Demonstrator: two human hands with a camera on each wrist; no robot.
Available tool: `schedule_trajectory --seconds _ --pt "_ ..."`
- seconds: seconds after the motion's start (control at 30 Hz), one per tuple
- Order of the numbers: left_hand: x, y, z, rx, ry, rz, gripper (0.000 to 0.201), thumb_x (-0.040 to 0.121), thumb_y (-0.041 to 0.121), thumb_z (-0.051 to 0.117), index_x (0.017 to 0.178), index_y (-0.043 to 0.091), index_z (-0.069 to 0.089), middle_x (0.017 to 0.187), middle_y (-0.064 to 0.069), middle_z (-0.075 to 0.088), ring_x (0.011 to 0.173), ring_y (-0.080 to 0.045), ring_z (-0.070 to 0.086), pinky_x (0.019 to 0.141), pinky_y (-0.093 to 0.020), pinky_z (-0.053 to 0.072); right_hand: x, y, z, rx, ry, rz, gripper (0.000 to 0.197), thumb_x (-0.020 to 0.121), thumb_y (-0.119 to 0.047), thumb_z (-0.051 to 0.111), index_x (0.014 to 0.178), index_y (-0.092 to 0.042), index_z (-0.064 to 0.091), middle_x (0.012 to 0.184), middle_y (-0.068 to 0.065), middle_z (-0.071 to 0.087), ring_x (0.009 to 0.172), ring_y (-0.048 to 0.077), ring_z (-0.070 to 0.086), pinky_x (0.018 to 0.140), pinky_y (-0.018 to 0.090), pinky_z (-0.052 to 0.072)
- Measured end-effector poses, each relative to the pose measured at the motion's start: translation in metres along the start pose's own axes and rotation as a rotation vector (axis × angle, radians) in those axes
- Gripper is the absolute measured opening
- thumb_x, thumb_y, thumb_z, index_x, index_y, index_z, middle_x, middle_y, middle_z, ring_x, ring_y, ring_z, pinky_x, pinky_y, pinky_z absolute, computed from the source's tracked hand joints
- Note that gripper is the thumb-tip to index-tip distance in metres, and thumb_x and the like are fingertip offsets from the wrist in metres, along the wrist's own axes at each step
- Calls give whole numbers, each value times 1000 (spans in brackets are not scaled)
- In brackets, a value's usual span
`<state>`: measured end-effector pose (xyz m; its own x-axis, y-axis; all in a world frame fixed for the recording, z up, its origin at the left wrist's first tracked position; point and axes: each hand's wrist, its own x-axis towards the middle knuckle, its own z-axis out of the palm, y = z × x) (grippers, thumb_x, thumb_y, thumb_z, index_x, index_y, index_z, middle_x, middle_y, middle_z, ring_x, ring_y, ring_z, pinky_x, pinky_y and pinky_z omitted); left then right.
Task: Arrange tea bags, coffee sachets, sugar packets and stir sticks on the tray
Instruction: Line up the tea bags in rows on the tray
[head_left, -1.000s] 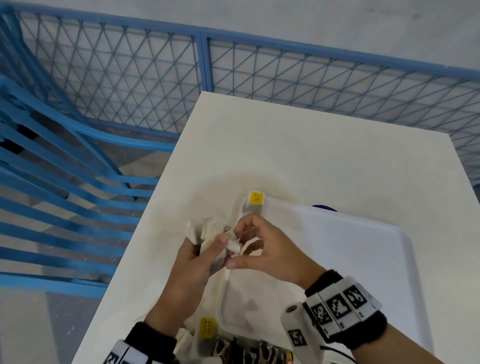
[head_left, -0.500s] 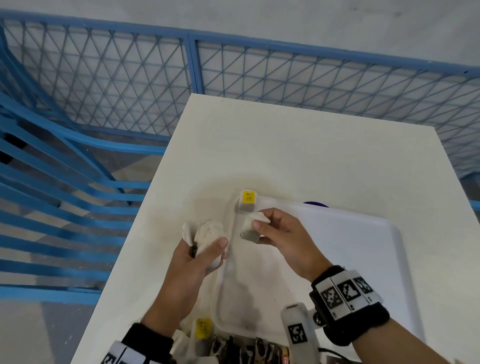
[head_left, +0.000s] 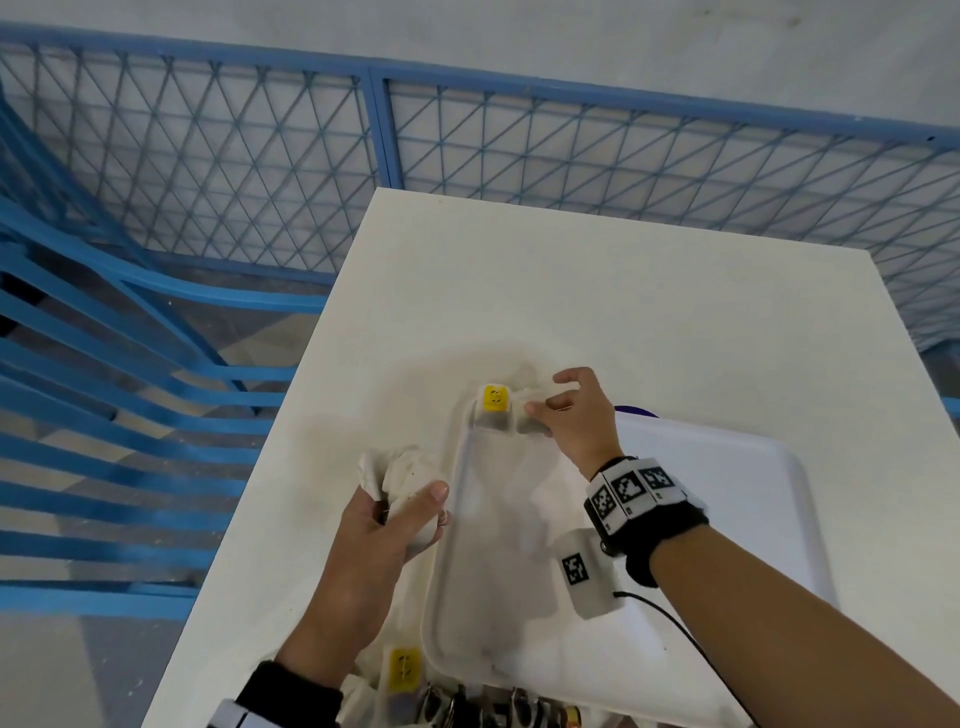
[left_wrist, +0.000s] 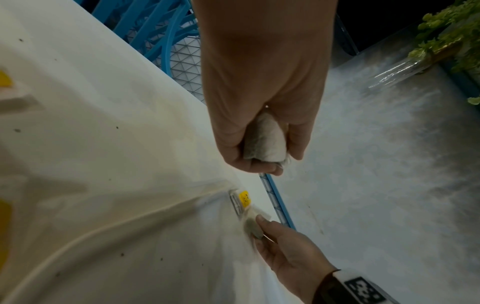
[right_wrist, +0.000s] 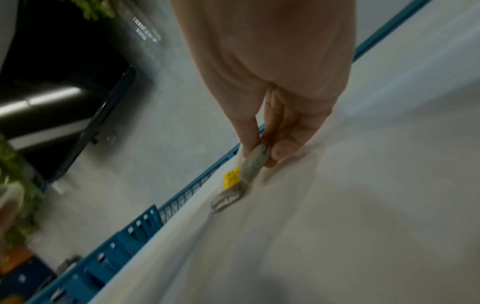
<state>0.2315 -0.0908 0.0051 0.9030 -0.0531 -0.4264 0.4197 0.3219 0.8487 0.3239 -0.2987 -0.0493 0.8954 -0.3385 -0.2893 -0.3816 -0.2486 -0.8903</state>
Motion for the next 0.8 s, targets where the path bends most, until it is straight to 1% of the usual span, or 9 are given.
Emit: schedule_trajectory --seconds 0.07,0.13,0.27,0.37,0.43,0.53,0.6,0.67,0.8 --pt "1 0 -1 -5 3 -5 29 76 15 67 103 10 59 80 -3 62 69 -15 59 63 -20 53 2 0 2 -61 16 -48 46 77 -9 73 111 -18 43 71 -1 55 71 15 55 65 21 46" --pt "1 0 -2 -5 1 -4 34 73 17 69 104 9 59 81 -3 62 70 -15 59 64 -21 53 2 0 4 -102 29 -87 50 78 -8 70 117 -15 40 70 -2 52 70 14 53 62 19 41" --pt "4 -1 -2 -1 -4 -8 37 70 19 75 102 10 59 79 -1 63 69 -15 59 64 -21 53 4 5 8 -125 9 -137 48 80 -7 66 119 -15 40 79 5 53 68 14 52 59 15 40" --pt "4 -2 -2 -2 -8 -16 34 70 18 76 99 11 59 76 0 63 69 -15 58 65 -21 53 4 6 8 -121 17 -157 43 83 -8 64 119 -15 41 79 0 52 66 12 53 63 22 43" --pt "4 -3 -3 2 -10 -18 36 70 18 79 99 11 59 76 1 63 68 -14 58 65 -20 52 3 6 8 -159 32 -167 43 83 -11 64 119 -16 41 77 -4 52 69 15 55 66 27 44" --pt "5 -3 -3 0 -17 -21 38 69 19 75 102 10 59 76 1 63 68 -13 59 64 -20 52 3 6 7 -235 36 -185 41 83 -17 65 117 -18 44 82 -1 52 75 17 54 69 30 45" --pt "5 -3 -1 10 -19 -18 40 69 17 79 102 10 59 77 0 63 68 -12 59 64 -20 52 3 5 6 -284 49 -208 33 83 -19 66 112 -16 51 88 1 50 77 13 49 71 28 42" --pt "5 -2 1 18 -17 -14 40 69 20 77 103 10 59 78 0 63 69 -12 60 65 -20 53 2 5 5 -312 54 -226 26 83 -20 66 107 -13 56 92 1 47 76 11 45 71 27 40" --pt "5 3 5 -16 -26 -13 37 69 22 68 102 10 58 77 1 62 69 -13 59 65 -20 53 -5 3 4 -282 96 -247 26 85 -19 64 108 -11 55 96 1 44 80 12 46 68 16 33"
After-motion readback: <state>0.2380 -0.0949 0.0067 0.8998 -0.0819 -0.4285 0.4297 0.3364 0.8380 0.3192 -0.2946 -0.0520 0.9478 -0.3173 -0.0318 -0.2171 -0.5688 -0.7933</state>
